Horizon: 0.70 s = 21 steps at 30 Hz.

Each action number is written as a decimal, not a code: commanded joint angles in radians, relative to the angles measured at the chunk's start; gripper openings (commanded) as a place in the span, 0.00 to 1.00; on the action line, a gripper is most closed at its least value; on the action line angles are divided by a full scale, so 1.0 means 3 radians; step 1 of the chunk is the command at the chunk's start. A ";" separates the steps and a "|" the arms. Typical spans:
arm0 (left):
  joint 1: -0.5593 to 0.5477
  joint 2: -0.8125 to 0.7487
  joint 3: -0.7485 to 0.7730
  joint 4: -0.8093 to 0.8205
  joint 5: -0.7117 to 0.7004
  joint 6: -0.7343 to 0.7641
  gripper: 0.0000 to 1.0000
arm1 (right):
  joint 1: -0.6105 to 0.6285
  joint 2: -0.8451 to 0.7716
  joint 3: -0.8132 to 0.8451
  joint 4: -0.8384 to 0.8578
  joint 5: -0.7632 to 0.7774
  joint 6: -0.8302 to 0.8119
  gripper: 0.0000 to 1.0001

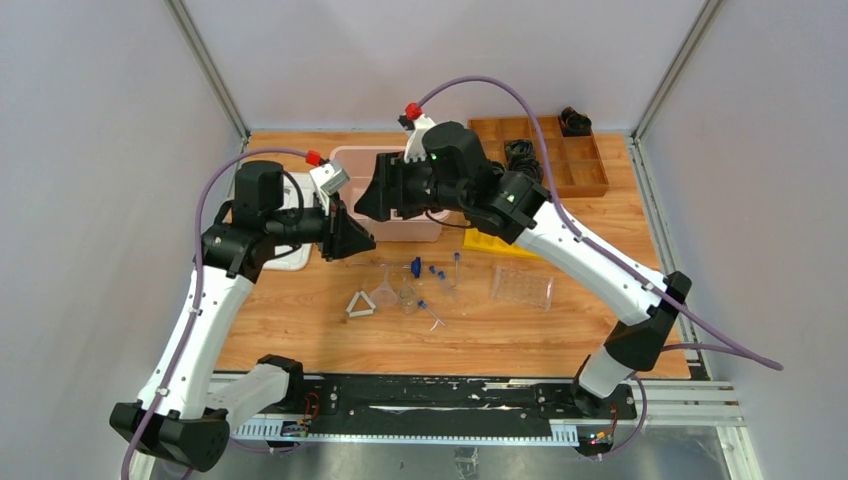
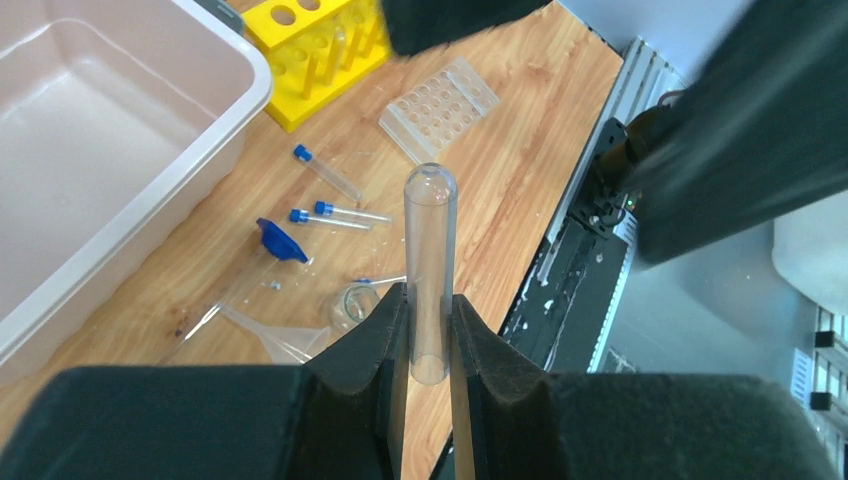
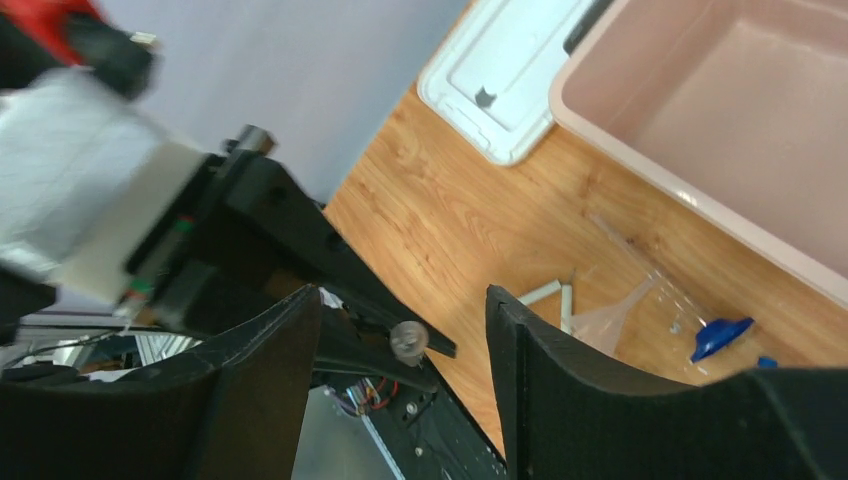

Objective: Organize the chemistry lab equipment

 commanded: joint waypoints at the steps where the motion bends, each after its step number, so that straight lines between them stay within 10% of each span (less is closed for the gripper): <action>1: -0.0020 -0.0123 0.0115 -0.0142 0.0048 0.0326 0.00 | -0.0026 0.0067 0.0172 -0.0333 -0.0202 -0.0122 0.63; 13: -0.0020 -0.0145 0.0138 -0.0190 -0.0098 0.0413 0.00 | -0.0032 0.0161 0.0261 -0.0372 -0.0459 -0.0069 0.35; 21: -0.0020 -0.0202 0.0136 -0.0191 -0.0133 0.0414 0.00 | -0.0033 0.0231 0.0281 -0.0423 -0.0569 -0.0066 0.37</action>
